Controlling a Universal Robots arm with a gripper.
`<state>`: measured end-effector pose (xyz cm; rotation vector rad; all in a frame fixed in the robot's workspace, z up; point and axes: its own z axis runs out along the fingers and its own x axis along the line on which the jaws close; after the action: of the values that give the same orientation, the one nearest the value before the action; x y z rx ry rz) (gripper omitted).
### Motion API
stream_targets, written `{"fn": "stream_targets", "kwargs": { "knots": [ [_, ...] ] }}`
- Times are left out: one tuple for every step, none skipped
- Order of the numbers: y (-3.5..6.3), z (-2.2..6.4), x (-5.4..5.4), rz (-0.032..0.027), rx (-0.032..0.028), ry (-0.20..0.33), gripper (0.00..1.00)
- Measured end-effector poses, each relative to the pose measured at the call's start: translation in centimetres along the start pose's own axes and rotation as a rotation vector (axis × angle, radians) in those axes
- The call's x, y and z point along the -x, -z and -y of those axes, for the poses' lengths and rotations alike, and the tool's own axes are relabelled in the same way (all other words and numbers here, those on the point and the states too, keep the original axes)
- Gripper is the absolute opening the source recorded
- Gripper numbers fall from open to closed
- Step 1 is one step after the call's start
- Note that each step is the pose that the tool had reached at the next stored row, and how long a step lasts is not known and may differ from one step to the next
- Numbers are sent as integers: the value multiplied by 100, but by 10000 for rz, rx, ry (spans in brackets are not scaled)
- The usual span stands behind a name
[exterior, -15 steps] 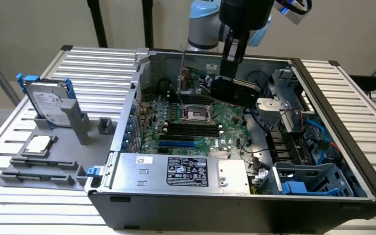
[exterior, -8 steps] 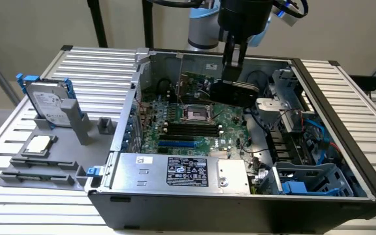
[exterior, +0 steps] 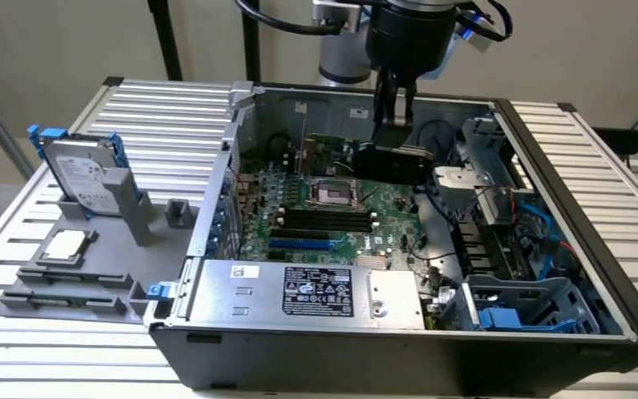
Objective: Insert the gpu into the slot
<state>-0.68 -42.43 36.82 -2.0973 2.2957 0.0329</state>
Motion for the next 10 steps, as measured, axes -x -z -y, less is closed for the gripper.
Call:
{"fn": "stream_targets", "kwargs": {
  "knots": [
    [-17, -7, -9, 22, 5, 56, 26],
    [-33, -16, -19, 42, 8, 97, 26],
    [-50, -24, -29, 60, 11, 136, 26],
    [-66, -35, -39, 72, 13, 163, 26],
    [-83, -47, -49, 82, 14, 186, 26],
    [-97, -58, -60, 90, 16, 209, 26],
    [-110, -66, -71, 95, 18, 233, 26],
    [-124, -75, -84, 102, 19, 257, 26],
    [-136, -83, -96, 107, 21, 276, 26],
    [-149, -91, -108, 111, 21, 296, 26]
  ]
}}
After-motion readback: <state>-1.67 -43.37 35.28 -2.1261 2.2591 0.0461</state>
